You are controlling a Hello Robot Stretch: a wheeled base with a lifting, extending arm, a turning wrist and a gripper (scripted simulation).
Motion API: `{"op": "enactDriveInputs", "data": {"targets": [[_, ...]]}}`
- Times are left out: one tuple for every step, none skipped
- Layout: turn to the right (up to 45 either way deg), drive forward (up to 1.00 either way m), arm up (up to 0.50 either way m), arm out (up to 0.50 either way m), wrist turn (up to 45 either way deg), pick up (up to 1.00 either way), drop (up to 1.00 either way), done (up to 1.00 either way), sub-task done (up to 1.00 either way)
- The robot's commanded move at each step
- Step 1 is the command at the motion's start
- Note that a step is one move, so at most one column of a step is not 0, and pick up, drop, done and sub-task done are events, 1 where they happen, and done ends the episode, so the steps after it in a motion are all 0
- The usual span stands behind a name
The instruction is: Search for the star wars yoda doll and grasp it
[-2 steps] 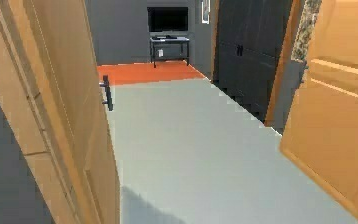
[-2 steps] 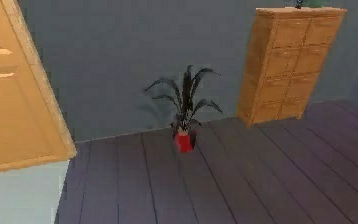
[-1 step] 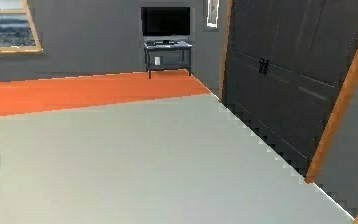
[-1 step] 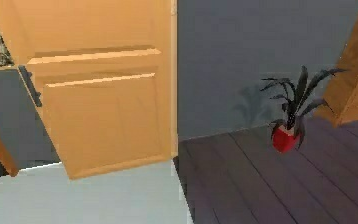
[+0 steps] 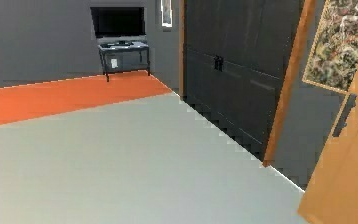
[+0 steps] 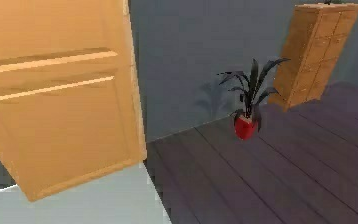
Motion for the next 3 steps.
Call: {"op": "enactDriveInputs", "data": {"targets": [[0.0,0.25,0.00,0.00,0.0,0.00,0.00,0.00,0.00],[-39.0,0.00,0.00,0.00,0.0,0.00,0.00,0.00,0.00],[0.0,0.20,0.00,0.00,0.0,0.00,0.00,0.00,0.00]]}}
